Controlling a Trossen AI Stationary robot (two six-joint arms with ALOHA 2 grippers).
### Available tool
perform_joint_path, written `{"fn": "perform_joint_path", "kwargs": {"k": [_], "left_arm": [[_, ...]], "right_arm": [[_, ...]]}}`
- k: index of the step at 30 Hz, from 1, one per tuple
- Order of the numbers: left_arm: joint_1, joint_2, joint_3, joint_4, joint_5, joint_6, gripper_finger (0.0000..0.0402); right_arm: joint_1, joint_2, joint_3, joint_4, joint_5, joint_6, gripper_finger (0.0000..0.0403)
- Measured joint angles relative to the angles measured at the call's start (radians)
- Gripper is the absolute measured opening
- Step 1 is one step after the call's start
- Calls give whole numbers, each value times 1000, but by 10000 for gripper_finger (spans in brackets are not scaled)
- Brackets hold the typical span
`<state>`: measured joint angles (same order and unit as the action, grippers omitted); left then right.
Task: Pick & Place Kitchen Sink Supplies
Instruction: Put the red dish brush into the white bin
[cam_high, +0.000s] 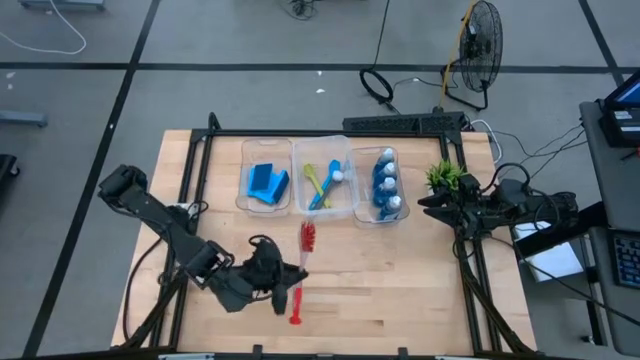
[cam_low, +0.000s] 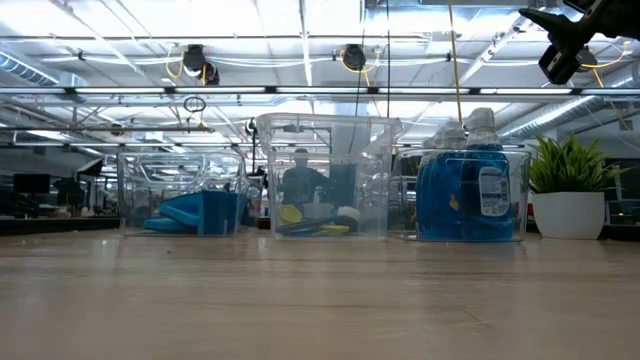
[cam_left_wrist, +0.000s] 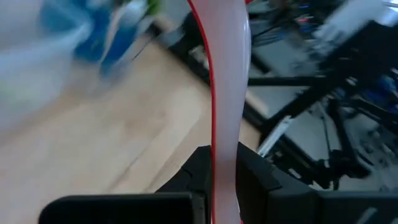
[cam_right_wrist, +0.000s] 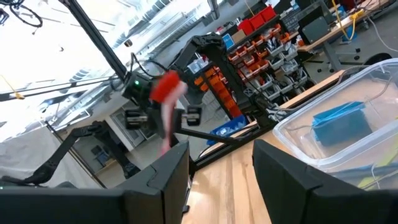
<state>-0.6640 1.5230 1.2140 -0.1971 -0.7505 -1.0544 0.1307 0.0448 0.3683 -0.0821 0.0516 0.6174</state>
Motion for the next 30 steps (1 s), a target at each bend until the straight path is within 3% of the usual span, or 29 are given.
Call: {"fn": "perform_joint_path", "kwargs": {"k": [7,15,24,30], "left_arm": [[1,0,0,361,-17,460,43],[0,0,0,791,51,908,43],[2,-1,0,988,244,1064,43],[14,-1,0,991,243,1038,43]], "right_arm": [[0,0,0,0,0,6,167],[0,0,0,0,0,11,167],[0,0,0,0,0,9,167],[0,0,0,-1,0,10,167]]}}
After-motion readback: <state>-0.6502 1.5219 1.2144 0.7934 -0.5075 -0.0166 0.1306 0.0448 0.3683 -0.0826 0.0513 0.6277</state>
